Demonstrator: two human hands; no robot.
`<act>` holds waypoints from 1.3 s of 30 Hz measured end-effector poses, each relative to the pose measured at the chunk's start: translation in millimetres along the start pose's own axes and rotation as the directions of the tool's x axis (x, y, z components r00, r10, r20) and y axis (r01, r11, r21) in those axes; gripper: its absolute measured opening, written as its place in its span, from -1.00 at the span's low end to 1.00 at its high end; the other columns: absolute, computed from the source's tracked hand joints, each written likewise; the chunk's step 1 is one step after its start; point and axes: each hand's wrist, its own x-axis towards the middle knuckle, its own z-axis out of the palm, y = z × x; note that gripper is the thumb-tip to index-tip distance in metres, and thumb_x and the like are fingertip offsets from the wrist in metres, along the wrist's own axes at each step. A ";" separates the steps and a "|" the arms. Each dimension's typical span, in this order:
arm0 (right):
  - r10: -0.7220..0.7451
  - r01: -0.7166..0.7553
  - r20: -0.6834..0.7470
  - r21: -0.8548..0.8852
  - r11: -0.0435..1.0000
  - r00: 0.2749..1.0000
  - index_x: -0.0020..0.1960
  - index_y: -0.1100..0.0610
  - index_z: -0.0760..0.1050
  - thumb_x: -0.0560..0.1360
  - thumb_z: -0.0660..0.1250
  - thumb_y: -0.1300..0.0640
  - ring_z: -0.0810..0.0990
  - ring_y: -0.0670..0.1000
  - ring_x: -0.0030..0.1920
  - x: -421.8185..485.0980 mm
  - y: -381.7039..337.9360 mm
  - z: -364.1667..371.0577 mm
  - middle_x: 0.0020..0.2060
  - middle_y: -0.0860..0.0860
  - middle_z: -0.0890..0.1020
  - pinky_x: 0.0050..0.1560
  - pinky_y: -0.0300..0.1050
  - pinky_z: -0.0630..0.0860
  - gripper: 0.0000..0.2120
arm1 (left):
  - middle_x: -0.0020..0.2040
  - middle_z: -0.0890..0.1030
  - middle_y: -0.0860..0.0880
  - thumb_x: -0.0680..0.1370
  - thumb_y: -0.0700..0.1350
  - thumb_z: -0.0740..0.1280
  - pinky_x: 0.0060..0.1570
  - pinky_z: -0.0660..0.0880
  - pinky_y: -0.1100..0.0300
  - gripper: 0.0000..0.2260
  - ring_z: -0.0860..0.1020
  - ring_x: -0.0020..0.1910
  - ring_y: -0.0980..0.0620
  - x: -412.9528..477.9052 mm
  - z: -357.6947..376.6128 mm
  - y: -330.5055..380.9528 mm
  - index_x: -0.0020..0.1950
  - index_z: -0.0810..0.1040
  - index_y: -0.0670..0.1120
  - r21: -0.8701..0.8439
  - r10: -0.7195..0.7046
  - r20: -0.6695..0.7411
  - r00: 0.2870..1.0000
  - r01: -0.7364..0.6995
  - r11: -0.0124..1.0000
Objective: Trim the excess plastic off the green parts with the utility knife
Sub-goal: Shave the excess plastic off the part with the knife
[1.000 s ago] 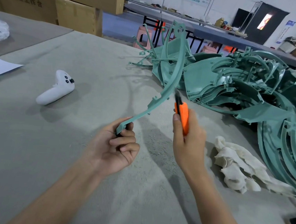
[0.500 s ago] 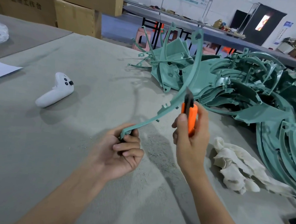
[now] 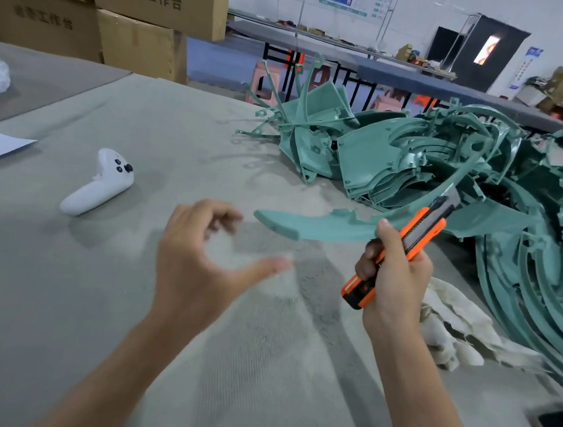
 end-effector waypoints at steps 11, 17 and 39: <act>-0.105 0.157 0.311 -0.145 0.977 0.945 -0.15 0.12 0.54 0.52 0.26 -0.24 0.36 -0.05 -0.50 -10.4 -11.9 -0.5 -0.45 0.00 0.45 -0.50 -0.23 0.32 -0.59 | -0.51 0.43 -0.11 0.39 -0.02 0.45 -0.57 0.15 0.30 -0.60 0.28 -0.54 0.08 -0.3 3.5 -10.9 -0.47 0.25 0.16 -0.007 0.082 0.080 0.993 -0.081 0.997; -0.210 0.382 0.352 -0.546 0.746 0.912 -0.10 0.08 0.49 0.64 0.22 -0.04 0.46 -0.07 -0.50 11.4 -10.8 -16.3 -0.41 -0.05 0.56 -0.44 -0.16 0.39 -0.76 | -0.33 0.61 -0.06 0.33 0.00 0.45 -0.49 0.34 0.12 -0.75 0.47 -0.47 -0.14 7.4 -1.2 -17.2 -0.50 0.47 0.15 -0.094 -0.060 0.143 0.988 0.074 0.993; -0.334 0.572 0.466 -0.629 0.526 0.819 -0.15 0.18 0.40 0.62 0.16 -0.04 0.37 -0.07 -0.47 0.8 0.7 -3.1 -0.48 0.01 0.42 -0.47 -0.24 0.24 -0.69 | -0.31 0.66 0.13 0.38 -0.09 0.55 -0.36 0.51 0.07 -0.87 0.61 -0.30 -0.07 2.3 2.1 -17.0 -0.24 0.66 -0.12 -0.138 -0.141 0.198 0.970 0.170 0.976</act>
